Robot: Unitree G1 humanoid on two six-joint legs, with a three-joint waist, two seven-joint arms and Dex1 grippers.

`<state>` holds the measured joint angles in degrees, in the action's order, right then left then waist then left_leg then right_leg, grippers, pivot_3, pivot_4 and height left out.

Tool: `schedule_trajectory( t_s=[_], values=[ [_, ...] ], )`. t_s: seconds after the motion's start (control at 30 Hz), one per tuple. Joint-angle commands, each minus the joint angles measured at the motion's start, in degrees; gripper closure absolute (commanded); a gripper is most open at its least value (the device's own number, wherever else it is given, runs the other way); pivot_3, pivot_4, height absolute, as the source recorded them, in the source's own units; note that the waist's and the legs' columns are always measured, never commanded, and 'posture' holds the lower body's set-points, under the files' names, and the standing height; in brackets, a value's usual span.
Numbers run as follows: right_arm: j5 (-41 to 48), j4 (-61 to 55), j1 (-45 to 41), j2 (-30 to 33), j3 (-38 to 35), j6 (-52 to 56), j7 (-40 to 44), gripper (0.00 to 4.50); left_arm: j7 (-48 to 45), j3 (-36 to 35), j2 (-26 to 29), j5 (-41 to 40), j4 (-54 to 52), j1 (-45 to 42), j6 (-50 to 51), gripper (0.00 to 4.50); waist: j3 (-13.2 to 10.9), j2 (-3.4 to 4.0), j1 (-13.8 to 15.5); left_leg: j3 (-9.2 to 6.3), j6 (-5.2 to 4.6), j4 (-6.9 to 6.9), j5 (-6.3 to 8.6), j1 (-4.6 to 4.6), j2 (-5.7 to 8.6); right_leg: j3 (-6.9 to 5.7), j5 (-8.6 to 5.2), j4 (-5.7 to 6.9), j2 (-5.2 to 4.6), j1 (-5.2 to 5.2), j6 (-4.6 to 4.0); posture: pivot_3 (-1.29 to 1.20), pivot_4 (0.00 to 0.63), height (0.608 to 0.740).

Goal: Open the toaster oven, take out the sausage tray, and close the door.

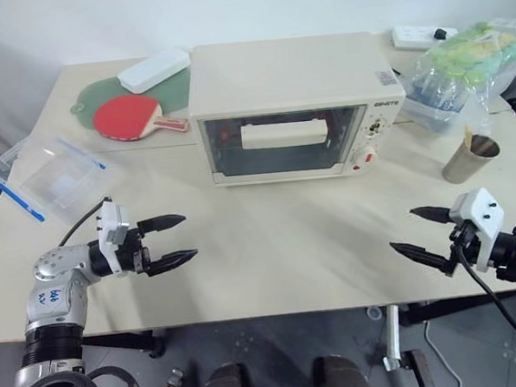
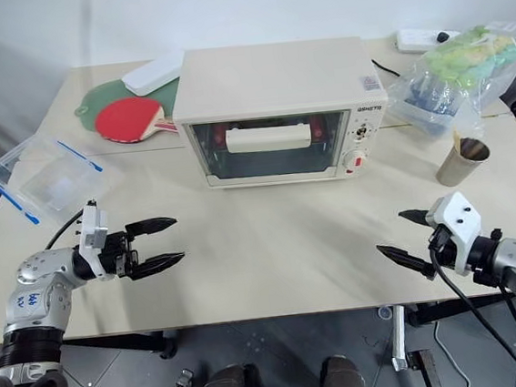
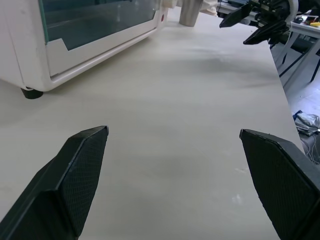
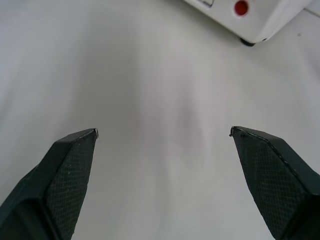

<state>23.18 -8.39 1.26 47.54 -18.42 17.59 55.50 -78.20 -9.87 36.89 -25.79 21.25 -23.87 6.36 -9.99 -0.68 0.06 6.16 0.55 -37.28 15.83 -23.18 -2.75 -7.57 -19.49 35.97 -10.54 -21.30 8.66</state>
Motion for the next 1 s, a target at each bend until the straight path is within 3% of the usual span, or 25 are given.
schedule_trajectory(
  t_s=[0.03, 0.1, 0.33, 0.57, 0.77, 1.0],
  values=[
    [0.73, -3.08, 0.34, 1.42, -1.61, 0.4, 0.17, 0.03, 1.37, 0.55, -0.12, 1.65, 0.94, -1.52, -2.79, 0.0, 0.0, 0.0, 0.11, 0.0, 0.0, -0.01, 0.0, 0.0, 0.0, 0.0, 0.0, 0.0, 0.0, 0.01, 0.0, 0.0, 0.15, 0.74],
    [1.28, -4.96, -0.01, 1.45, -1.41, 1.6, -0.27, 0.03, 6.48, 0.28, -0.49, 2.37, 0.27, -2.37, 0.5, 0.0, 0.0, 0.0, 0.14, -0.01, 0.0, -0.04, 0.0, 0.0, 0.0, 0.0, 0.0, 0.01, 0.0, 0.01, 0.0, 0.0, 0.15, 0.74],
    [3.59, -11.24, -10.15, 0.06, 4.61, 11.85, -4.36, 0.03, 5.88, 0.02, -0.87, -0.69, -3.3, -1.62, 2.15, 0.0, -0.01, -0.01, -0.3, -0.02, 0.01, -0.01, 0.0, 0.01, -0.04, 0.01, 0.0, 0.04, 0.03, -0.03, 0.0, 0.0, 0.15, 0.74],
    [4.46, -9.9, -22.0, -1.87, 12.05, 17.7, -4.88, 0.03, 6.04, -0.69, -1.46, -2.46, -4.97, -2.03, 3.08, 0.0, -0.03, -0.05, 0.08, -0.03, 0.0, -0.07, 0.0, -0.05, -0.03, 0.0, 0.0, 0.04, 0.02, -0.04, 0.0, 0.0, 0.15, 0.74],
    [-0.71, 1.68, -37.08, -5.42, 17.9, 10.67, -2.79, 0.03, 6.95, -1.73, -2.44, -3.05, -4.64, -2.6, 1.63, 0.0, -0.07, -0.12, -0.34, -0.02, -0.01, -0.13, 0.01, -0.1, -0.03, 0.0, 0.0, 0.08, 0.02, -0.08, 0.0, 0.0, 0.15, 0.74],
    [-0.87, 5.05, -44.61, -7.25, 21.04, 8.39, 2.73, 0.03, 8.47, -2.43, -3.02, -3.87, -6.56, -1.21, 2.3, 0.0, -0.08, -0.13, -0.3, 0.01, 0.0, 0.0, 0.01, -0.14, -0.03, -0.04, 0.0, 0.02, 0.02, -0.16, 0.0, 0.0, 0.15, 0.74]
  ],
)
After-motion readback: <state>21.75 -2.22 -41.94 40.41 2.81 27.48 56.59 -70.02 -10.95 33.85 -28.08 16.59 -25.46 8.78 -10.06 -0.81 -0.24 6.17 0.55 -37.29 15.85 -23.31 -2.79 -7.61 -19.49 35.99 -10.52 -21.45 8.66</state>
